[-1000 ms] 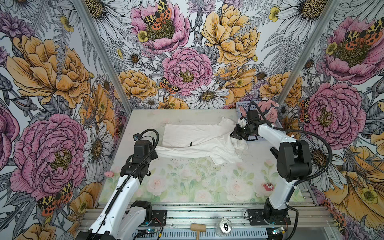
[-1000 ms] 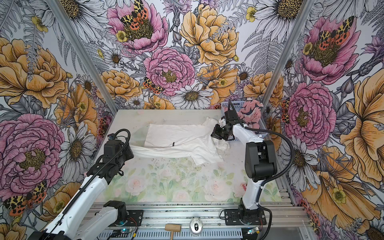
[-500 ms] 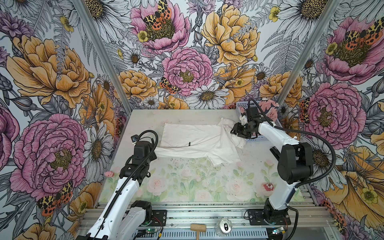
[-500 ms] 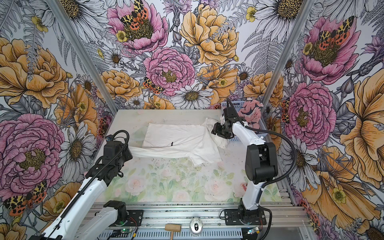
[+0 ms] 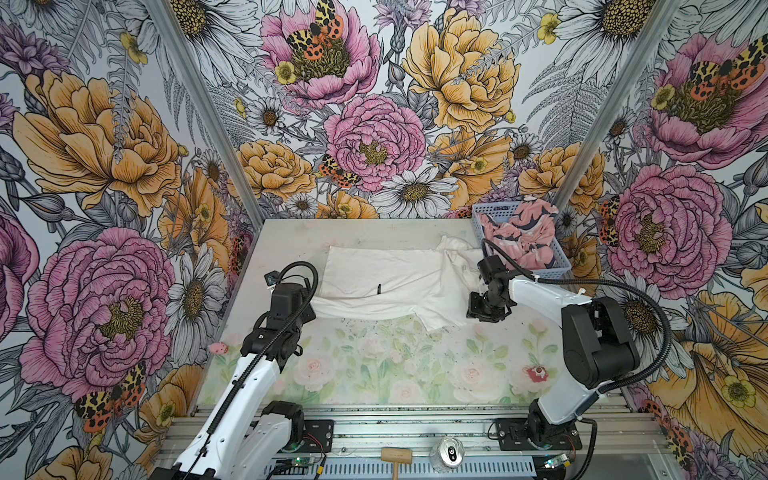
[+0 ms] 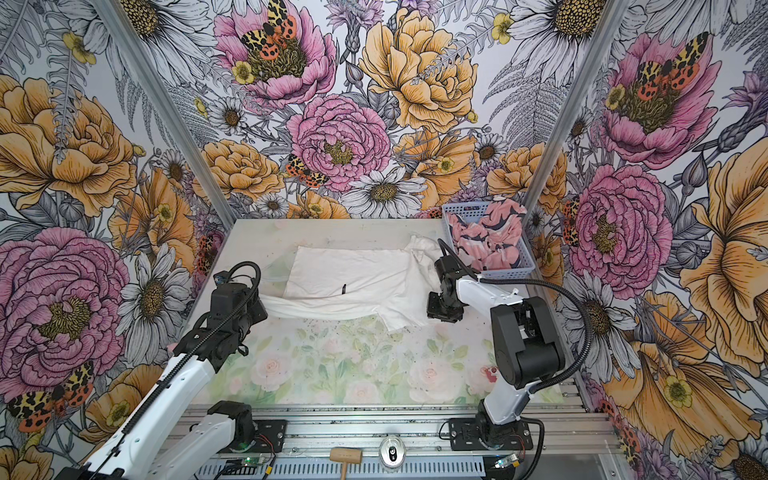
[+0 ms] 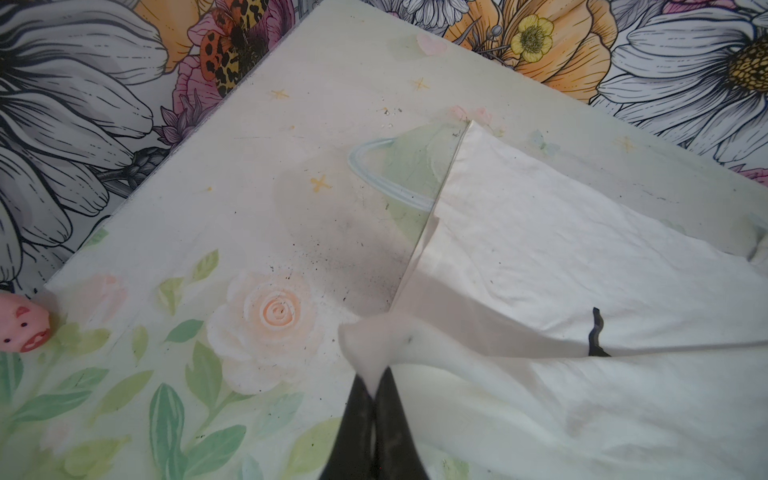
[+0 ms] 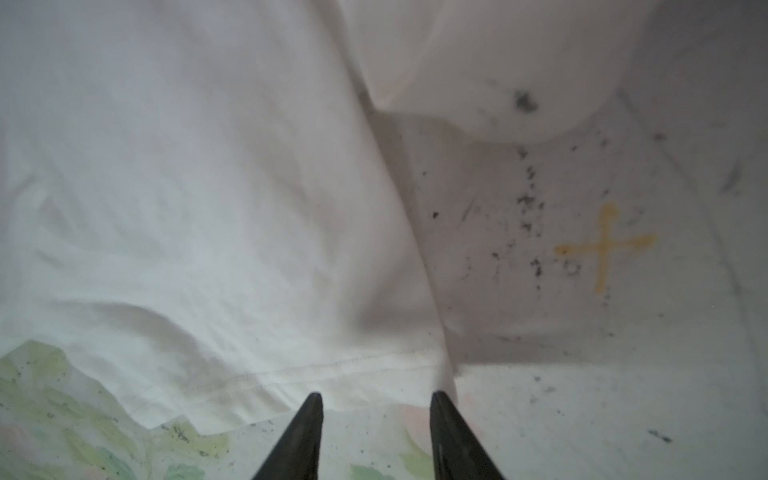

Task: Fold and stack the mixed laundry pile

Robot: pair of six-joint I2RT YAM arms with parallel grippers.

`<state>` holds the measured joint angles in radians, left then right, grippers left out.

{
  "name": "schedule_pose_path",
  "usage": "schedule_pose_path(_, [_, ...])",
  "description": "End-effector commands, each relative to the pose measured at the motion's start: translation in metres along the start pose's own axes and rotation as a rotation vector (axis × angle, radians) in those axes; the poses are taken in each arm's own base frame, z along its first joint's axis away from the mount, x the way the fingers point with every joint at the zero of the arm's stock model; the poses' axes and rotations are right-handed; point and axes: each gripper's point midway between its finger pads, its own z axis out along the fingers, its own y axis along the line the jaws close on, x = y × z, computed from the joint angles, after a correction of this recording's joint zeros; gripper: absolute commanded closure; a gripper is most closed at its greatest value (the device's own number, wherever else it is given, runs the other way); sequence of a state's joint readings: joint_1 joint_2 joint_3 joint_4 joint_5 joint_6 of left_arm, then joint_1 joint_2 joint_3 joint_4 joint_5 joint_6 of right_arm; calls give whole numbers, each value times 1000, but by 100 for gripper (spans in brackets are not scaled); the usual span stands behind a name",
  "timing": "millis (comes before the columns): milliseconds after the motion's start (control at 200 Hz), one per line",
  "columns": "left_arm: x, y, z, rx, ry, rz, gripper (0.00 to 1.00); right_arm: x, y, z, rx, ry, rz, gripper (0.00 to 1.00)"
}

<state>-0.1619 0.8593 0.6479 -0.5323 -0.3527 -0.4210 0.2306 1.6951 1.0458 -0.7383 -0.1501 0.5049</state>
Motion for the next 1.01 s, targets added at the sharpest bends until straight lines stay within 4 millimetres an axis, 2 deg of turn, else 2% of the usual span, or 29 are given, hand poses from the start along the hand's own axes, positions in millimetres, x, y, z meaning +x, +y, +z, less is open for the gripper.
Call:
schedule_pose_path(0, [5,3,1,-17,1,-10,100,-16,-11,3,69,-74,39,56])
schedule_pose_path(230, [13,2,1,-9,13,-16,100,-14,-18,3,97,-86,55,57])
schedule_pose_path(565, [12,3,-1,-12,12,-17,100,-2,-19,22,86,-36,62,71])
schedule_pose_path(670, [14,4,-2,-15,15,-18,100,1,-20,25,86,-27,62,80])
schedule_pose_path(811, [15,5,-4,-12,16,-23,100,0,-21,11,76,-60,63,100])
schedule_pose_path(1001, [25,4,-11,1,49,-29,100,13,-23,-33,46,-96,71,100])
